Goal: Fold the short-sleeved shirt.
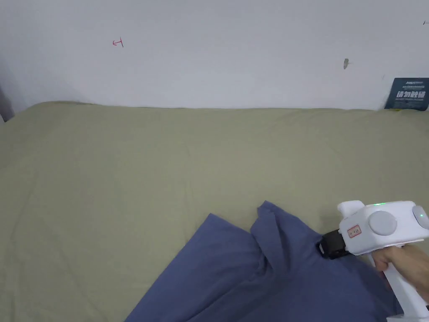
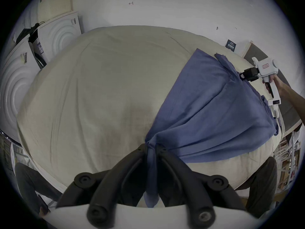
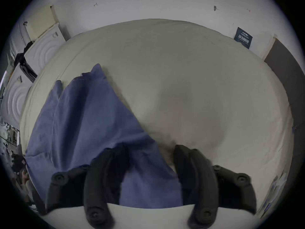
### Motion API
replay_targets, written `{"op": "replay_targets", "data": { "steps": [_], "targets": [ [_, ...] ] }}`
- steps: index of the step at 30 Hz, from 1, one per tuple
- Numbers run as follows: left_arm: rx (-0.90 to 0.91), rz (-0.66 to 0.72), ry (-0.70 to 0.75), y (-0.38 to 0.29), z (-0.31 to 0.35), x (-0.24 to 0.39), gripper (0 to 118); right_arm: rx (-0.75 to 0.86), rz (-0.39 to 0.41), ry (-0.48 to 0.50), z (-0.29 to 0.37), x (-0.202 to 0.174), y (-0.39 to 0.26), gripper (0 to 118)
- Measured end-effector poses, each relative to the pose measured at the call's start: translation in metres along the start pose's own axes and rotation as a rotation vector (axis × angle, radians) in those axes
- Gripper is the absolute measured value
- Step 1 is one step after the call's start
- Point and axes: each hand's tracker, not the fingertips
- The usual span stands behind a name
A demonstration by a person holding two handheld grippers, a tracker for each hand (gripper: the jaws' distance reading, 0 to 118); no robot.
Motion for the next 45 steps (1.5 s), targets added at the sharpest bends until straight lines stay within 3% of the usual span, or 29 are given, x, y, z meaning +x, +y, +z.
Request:
{"op": "replay_targets", "data": {
  "steps": [2, 4, 8, 11, 18, 22, 27, 39, 41, 45],
  "targets": [
    [-0.001, 0.021, -0.006, 0.002, -0.001, -0.003, 8, 0.035, 0.017, -0.033, 0.011, 0.002, 0.0, 5],
    [0.003, 0.046, -0.01, 0.0, 0.0, -0.005, 8, 0.071, -0.043, -0.008, 0.031, 0.002, -0.001, 3],
    [0.017, 0.065, -0.023, 0.005, 0.014, -0.009, 8, 0.187, 0.057, -0.008, 0.1, -0.016, -0.01, 3],
    [0.108, 0.1, -0.061, 0.02, 0.041, -0.011, 8, 0.293, 0.082, -0.002, 0.171, -0.023, -0.018, 3],
    [0.34, 0.062, -0.08, 0.091, 0.141, 0.023, 8, 0.556, 0.101, -0.079, 0.352, -0.024, -0.034, 3],
    [0.456, 0.057, -0.1, 0.137, 0.198, 0.045, 8, 0.721, 0.068, -0.157, 0.444, -0.02, -0.044, 3],
    [0.529, 0.003, -0.025, 0.206, 0.251, 0.072, 8, 0.852, 0.026, -0.238, 0.523, -0.01, -0.05, 3],
    [0.591, -0.002, 0.098, 0.295, 0.297, 0.112, 8, 0.919, -0.063, -0.248, 0.533, 0.001, -0.009, 3],
    [0.594, -0.006, 0.112, 0.305, 0.3, 0.114, 8, 0.916, -0.09, -0.2, 0.53, 0.007, 0.004, 4],
    [0.602, 0.008, 0.134, 0.332, 0.298, 0.116, 8, 0.93, -0.04, -0.274, 0.526, 0.01, 0.039, 3]
  ]
}}
